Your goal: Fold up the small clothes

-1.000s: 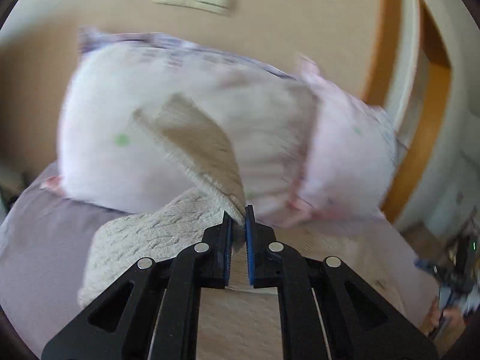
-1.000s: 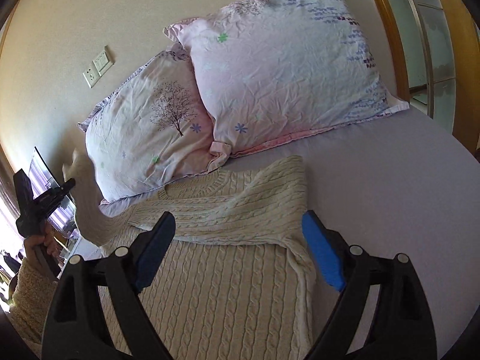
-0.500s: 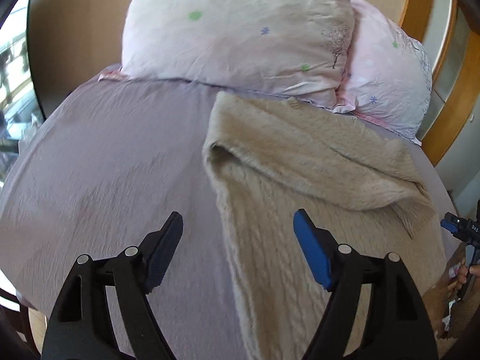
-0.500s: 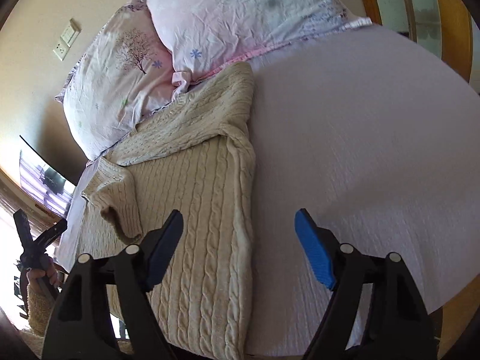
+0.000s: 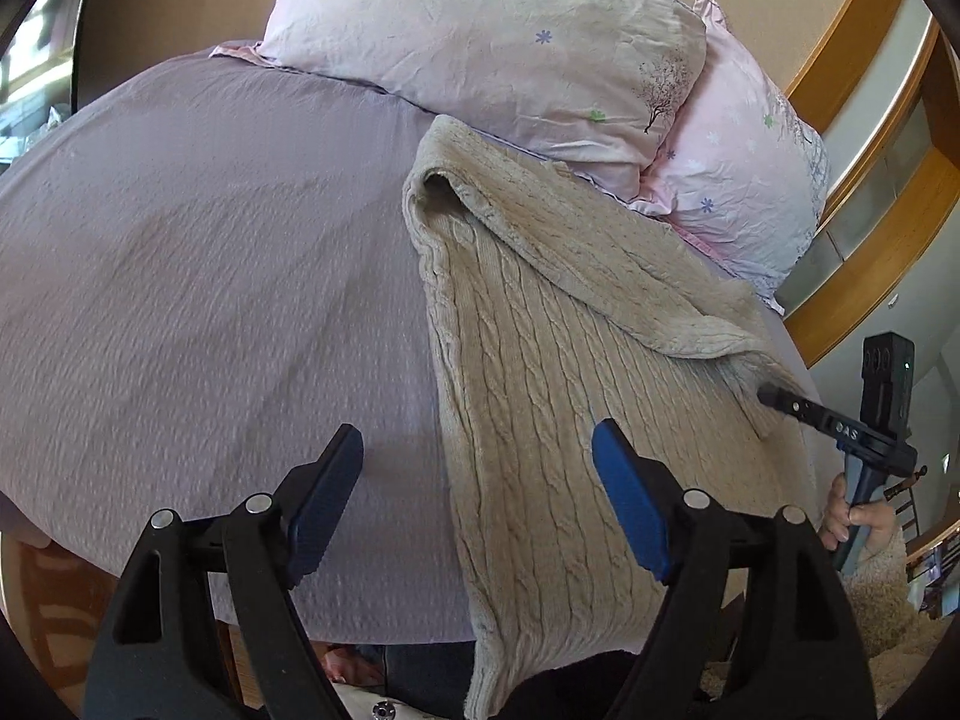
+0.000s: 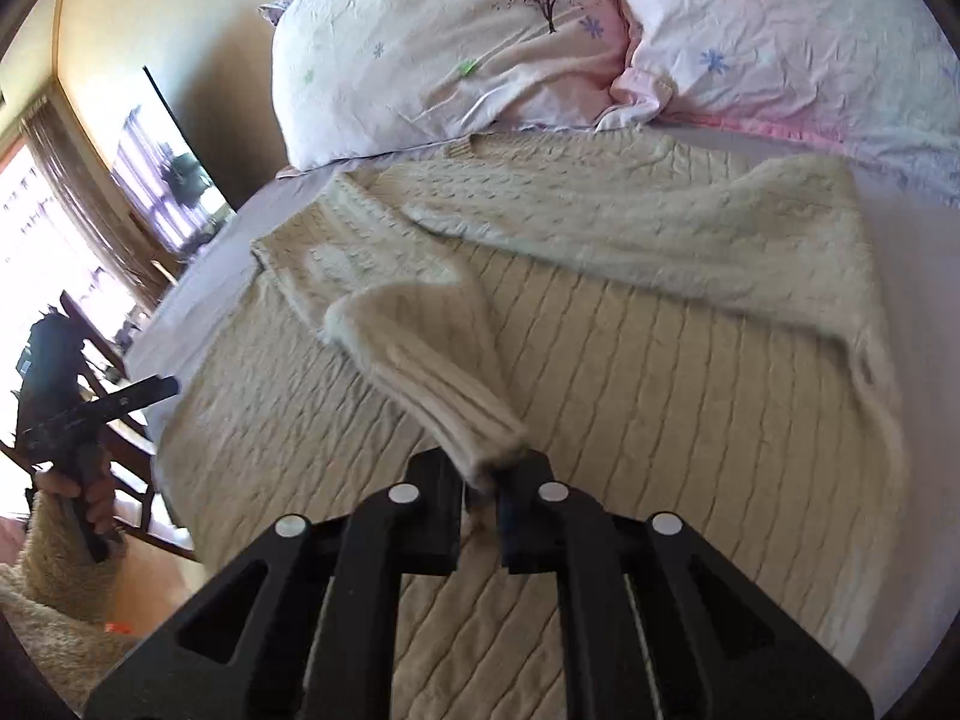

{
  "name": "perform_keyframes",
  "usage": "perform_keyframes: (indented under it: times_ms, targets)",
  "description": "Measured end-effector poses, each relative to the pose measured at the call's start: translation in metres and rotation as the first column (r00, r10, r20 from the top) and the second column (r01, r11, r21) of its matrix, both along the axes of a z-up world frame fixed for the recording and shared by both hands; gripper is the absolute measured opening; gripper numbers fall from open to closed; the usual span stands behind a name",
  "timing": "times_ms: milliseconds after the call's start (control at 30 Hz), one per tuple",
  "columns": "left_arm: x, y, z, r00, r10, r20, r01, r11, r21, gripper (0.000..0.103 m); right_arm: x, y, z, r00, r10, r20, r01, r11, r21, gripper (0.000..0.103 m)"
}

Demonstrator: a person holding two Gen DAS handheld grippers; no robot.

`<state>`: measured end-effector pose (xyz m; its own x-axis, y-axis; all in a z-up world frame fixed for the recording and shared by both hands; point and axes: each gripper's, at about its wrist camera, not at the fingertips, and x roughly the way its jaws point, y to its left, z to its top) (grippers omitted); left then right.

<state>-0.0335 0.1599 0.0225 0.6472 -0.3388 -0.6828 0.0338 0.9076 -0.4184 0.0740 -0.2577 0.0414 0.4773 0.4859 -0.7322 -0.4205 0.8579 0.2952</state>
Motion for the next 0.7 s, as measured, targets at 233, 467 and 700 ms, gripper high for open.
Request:
perform_keyframes:
  times_ms: [233, 467, 700]
  targets:
    - [-0.007, -0.011, -0.002, 0.999, -0.018, 0.033, 0.019, 1.0, -0.019, 0.083, 0.033, -0.027, 0.09, 0.817, -0.135, 0.56, 0.273, 0.947, -0.169, 0.005]
    - [-0.015, -0.01, -0.005, 0.996, -0.059, 0.061, 0.063, 0.995, -0.071, 0.083, 0.041, -0.124, 0.016, 0.93, -0.35, 0.112, 0.36, 0.928, -0.093, 0.049]
    - [-0.012, -0.013, -0.009, 0.99, -0.125, 0.06, 0.133, 0.975, -0.179, 0.076, -0.05, -0.163, -0.018, 0.914, -0.344, -0.212, 0.381, 0.909, 0.169, 0.061]
